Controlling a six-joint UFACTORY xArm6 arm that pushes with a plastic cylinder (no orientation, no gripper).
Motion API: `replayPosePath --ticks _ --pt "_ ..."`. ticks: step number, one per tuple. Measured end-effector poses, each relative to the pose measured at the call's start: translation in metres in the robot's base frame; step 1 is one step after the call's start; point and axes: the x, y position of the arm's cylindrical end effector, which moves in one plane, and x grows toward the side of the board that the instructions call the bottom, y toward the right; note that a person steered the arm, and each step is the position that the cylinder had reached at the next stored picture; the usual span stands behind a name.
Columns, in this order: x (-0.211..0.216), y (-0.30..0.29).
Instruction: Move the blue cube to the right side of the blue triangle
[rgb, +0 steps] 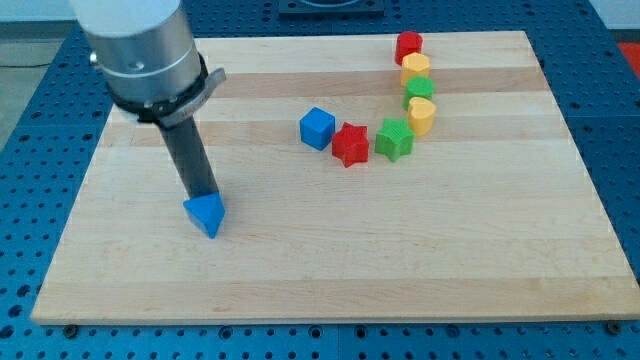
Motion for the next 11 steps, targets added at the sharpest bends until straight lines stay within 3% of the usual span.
replayPosePath --ticks 1,2,4,6,7,8,11 --pt "0.027 0.000" --pt "0.017 0.000" --pt "-0.071 0.023" --pt "-0.172 0.128" --pt "-0.150 0.150" --pt "-0.103 0.116" --pt "-0.058 0.079"
